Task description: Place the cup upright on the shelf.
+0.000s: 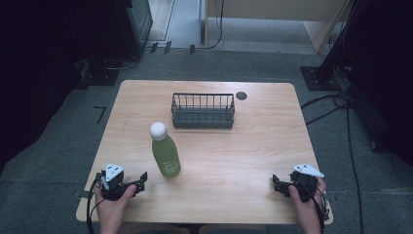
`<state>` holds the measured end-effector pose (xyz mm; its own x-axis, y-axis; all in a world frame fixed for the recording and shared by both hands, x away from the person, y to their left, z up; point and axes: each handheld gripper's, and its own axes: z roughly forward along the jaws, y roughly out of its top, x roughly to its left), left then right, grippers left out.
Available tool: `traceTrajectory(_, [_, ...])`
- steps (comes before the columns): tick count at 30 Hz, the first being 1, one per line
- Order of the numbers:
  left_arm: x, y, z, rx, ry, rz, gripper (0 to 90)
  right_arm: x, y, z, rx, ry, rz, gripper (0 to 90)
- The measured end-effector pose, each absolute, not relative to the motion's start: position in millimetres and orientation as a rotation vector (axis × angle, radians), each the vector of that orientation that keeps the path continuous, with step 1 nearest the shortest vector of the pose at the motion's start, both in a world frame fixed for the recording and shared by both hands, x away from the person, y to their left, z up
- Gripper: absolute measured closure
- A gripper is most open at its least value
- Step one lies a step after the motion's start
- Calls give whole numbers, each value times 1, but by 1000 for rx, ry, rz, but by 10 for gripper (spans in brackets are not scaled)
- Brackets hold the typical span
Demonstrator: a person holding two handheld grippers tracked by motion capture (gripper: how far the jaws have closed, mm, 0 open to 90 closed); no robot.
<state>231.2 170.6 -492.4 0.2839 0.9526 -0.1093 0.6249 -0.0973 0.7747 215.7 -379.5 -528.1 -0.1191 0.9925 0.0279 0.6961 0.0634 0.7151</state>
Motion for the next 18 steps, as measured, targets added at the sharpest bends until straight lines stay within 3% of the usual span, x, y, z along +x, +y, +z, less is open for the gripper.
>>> traceTrajectory(7, [235, 139, -475, 1795, 1332, 541, 67, 216, -379, -528, 1678, 1869, 815, 0])
traceTrajectory(18, [229, 132, -468, 1779, 1254, 514, 73, 216, -379, -528, 1673, 1875, 817, 0])
